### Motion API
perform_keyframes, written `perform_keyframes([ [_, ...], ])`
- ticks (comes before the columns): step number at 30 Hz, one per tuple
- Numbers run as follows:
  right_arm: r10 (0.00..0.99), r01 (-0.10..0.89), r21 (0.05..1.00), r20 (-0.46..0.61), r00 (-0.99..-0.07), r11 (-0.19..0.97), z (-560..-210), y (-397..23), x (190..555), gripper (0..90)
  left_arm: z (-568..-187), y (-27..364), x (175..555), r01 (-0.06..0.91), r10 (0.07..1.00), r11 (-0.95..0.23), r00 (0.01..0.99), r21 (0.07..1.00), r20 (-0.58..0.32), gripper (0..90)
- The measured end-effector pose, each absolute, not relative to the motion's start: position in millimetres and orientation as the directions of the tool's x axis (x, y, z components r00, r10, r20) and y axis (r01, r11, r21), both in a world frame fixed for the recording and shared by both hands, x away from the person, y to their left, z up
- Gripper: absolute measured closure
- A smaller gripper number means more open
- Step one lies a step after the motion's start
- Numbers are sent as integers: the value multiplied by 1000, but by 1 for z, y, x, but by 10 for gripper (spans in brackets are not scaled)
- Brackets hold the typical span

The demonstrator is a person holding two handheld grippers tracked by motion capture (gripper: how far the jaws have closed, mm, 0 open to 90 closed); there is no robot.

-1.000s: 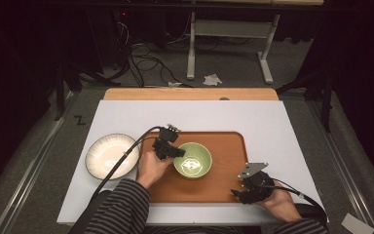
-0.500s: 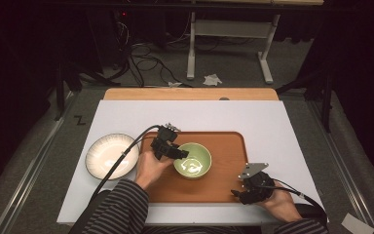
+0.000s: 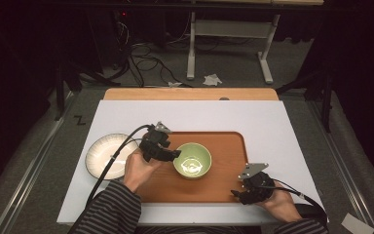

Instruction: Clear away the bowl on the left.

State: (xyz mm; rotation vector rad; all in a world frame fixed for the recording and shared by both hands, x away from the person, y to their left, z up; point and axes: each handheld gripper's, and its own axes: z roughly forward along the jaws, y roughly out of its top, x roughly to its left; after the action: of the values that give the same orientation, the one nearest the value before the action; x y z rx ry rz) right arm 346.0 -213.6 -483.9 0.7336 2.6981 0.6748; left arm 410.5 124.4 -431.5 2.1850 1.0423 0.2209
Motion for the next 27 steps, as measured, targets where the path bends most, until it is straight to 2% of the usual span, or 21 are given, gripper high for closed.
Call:
perform_keyframes([
  [27, 541, 415, 505, -127, -831, 757, -484, -214, 346, 341, -434, 177, 380, 636, 797, -348, 588, 689, -140, 417],
])
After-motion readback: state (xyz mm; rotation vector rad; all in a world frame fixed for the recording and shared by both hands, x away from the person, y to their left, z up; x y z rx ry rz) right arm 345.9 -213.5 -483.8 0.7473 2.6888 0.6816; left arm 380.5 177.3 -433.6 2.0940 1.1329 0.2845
